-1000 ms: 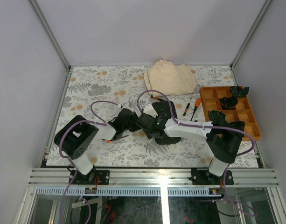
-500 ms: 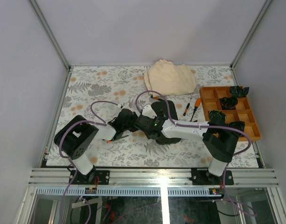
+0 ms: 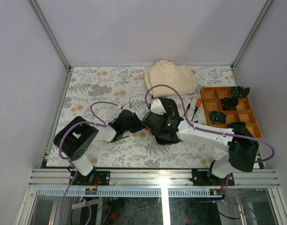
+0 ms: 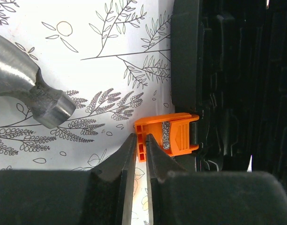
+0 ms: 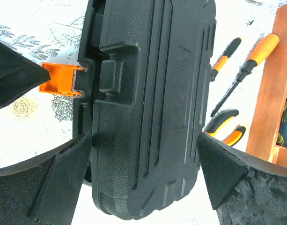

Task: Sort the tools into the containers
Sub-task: Open the storage box at the center of the board.

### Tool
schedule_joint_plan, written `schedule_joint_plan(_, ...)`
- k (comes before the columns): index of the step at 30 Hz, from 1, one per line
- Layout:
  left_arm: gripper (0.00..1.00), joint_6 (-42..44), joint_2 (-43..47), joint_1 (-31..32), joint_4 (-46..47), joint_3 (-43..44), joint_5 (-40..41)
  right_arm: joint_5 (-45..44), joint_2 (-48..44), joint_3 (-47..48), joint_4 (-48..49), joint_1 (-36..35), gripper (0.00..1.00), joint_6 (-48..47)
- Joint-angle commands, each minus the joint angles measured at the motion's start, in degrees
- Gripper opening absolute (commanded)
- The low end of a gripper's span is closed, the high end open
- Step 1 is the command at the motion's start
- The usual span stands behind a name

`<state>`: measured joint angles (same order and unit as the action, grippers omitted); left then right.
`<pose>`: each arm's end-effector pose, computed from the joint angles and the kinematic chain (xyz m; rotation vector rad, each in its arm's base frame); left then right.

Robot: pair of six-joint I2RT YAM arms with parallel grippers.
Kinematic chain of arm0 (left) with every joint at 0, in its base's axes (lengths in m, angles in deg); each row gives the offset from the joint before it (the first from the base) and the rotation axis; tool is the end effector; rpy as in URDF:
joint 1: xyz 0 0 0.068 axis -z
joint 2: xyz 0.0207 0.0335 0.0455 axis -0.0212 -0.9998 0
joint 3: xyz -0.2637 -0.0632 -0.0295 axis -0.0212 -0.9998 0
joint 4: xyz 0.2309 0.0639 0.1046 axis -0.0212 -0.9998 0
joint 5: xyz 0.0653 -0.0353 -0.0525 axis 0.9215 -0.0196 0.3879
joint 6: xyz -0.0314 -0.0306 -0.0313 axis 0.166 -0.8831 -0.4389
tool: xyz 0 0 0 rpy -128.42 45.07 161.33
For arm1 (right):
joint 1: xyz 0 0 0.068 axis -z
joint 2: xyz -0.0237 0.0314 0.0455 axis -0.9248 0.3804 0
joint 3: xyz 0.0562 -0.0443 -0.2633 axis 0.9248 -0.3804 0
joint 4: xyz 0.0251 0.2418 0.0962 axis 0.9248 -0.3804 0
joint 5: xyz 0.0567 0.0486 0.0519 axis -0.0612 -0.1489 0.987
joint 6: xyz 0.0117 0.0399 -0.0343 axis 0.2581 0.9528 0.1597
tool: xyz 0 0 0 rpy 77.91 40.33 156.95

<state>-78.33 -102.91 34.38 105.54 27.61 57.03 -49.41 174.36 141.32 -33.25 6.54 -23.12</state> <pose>0.2397 -0.1750 0.1146 -0.2906 2.3581 -0.8882 0.1739 0.2651 0.2468 -0.4084 2.2076 -0.1606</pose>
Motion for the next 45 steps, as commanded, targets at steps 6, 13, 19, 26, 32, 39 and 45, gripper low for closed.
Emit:
schedule_joint_plan(6,0.07,4.3,-2.8,0.0,-14.1,-3.9,4.2,-4.7,-10.1,-3.3,-4.6,1.8,0.99,2.2)
schedule_joint_plan(13,0.07,4.4,-2.6,0.0,-14.7,-3.8,4.4,-1.6,-18.3,-7.5,-3.4,5.5,0.99,2.3)
schedule_joint_plan(19,0.06,4.6,-2.3,0.0,-15.6,-3.4,4.6,3.3,-25.1,-12.9,1.3,9.9,0.97,2.5)
schedule_joint_plan(26,0.05,4.7,-1.6,-0.1,-16.6,-3.2,4.8,6.3,-30.6,-17.4,2.9,14.3,0.94,3.4)
schedule_joint_plan(32,0.05,5.2,0.1,-0.1,-18.1,-3.3,5.3,6.4,-33.5,-19.4,2.9,17.4,0.92,4.3)
schedule_joint_plan(39,0.05,5.6,3.7,-0.3,-20.0,-4.5,6.4,4.3,-34.6,-20.0,0.9,21.1,0.91,5.4)
schedule_joint_plan(45,0.04,6.1,4.9,-0.3,-21.3,-4.7,6.7,3.2,-35.4,-21.0,0.6,23.6,0.90,5.2)
